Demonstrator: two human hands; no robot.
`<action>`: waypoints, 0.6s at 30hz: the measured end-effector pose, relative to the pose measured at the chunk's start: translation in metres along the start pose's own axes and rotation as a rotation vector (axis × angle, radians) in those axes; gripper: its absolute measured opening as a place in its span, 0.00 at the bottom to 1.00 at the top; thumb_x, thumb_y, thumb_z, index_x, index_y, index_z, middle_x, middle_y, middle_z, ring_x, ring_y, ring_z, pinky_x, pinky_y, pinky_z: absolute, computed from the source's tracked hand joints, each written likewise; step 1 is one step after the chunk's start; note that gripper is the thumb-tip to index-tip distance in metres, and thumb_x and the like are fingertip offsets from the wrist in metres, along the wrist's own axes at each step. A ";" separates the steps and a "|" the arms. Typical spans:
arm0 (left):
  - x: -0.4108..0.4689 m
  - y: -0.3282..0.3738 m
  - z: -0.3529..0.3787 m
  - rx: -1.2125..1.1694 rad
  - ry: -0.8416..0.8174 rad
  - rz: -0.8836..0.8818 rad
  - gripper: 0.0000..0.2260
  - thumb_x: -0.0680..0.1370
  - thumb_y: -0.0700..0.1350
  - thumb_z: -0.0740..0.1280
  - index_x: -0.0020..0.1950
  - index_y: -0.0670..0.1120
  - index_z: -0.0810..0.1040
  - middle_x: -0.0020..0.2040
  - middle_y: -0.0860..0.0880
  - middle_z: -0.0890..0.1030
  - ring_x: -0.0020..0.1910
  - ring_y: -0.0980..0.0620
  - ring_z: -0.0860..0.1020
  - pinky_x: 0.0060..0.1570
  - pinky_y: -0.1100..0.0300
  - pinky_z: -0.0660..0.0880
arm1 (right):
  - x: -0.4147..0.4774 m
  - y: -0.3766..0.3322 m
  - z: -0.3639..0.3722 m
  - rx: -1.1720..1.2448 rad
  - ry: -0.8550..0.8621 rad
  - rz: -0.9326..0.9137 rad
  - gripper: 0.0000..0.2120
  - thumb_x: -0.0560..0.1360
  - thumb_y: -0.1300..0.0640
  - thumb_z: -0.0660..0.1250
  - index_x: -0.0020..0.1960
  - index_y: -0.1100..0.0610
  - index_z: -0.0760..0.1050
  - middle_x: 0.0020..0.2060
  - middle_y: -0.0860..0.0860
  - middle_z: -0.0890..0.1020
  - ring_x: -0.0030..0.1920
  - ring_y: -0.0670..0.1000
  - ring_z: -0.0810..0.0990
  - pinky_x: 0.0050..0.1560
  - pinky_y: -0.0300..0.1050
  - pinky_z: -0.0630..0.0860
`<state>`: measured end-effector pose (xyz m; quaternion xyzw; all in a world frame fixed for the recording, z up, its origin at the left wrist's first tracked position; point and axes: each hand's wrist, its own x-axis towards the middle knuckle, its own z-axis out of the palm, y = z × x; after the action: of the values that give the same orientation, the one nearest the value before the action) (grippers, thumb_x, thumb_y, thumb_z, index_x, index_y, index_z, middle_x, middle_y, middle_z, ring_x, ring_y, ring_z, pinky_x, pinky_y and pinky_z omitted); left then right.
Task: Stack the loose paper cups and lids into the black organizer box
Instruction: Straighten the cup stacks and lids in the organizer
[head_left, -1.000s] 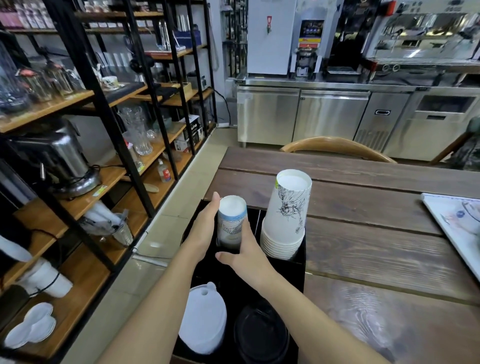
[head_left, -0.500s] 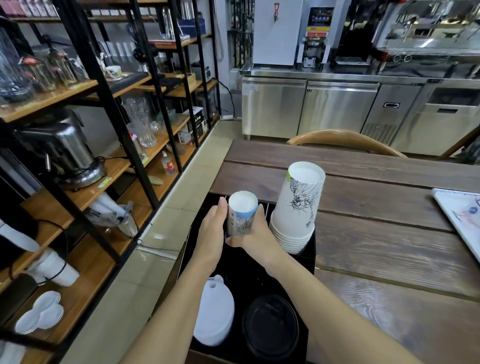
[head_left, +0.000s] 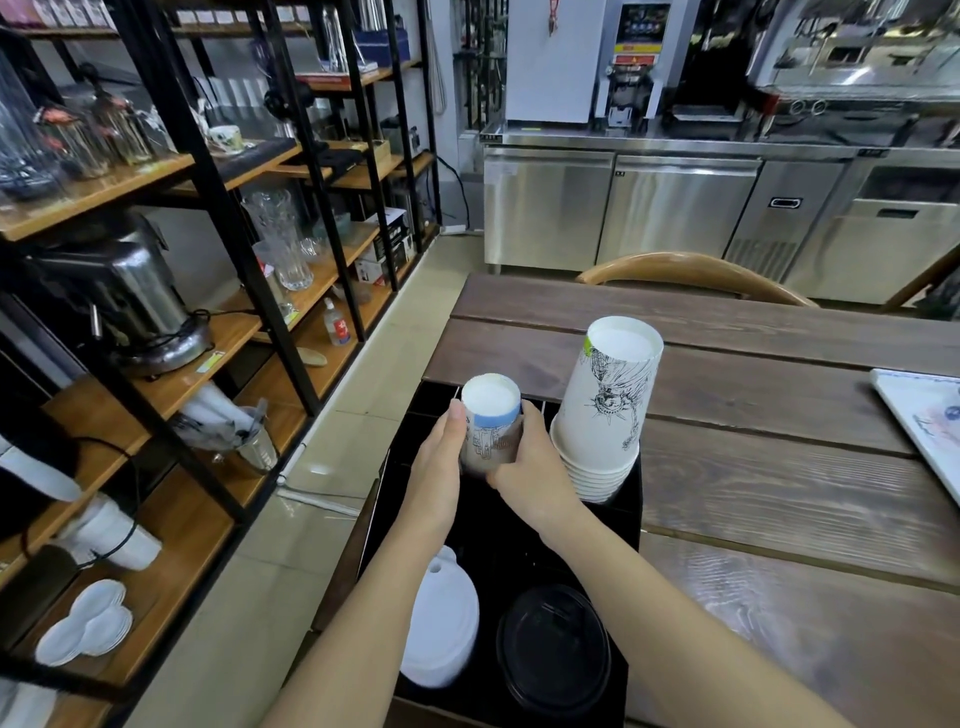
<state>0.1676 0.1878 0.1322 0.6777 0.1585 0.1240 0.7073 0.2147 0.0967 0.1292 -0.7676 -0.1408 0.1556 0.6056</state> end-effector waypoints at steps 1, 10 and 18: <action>0.002 0.000 0.000 -0.002 -0.002 -0.002 0.14 0.81 0.56 0.51 0.58 0.57 0.74 0.50 0.64 0.78 0.44 0.77 0.76 0.40 0.80 0.70 | -0.001 0.000 -0.001 -0.012 0.001 0.011 0.27 0.66 0.69 0.67 0.62 0.56 0.65 0.58 0.53 0.77 0.59 0.51 0.77 0.63 0.48 0.73; -0.002 0.008 0.001 -0.014 0.006 0.011 0.12 0.82 0.51 0.51 0.49 0.61 0.73 0.47 0.65 0.76 0.39 0.80 0.74 0.37 0.82 0.68 | -0.012 -0.004 -0.004 -0.131 -0.004 -0.008 0.29 0.62 0.66 0.66 0.61 0.54 0.65 0.57 0.53 0.76 0.59 0.53 0.76 0.63 0.53 0.73; -0.008 0.029 -0.002 0.006 0.123 0.060 0.21 0.80 0.52 0.58 0.73 0.49 0.65 0.71 0.54 0.68 0.65 0.62 0.66 0.58 0.69 0.63 | -0.048 -0.024 -0.041 -0.262 -0.068 -0.066 0.15 0.75 0.63 0.64 0.61 0.58 0.73 0.51 0.48 0.78 0.43 0.45 0.75 0.48 0.30 0.72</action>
<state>0.1602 0.1877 0.1617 0.6755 0.1814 0.1862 0.6900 0.1871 0.0464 0.1644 -0.8294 -0.2057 0.1418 0.4996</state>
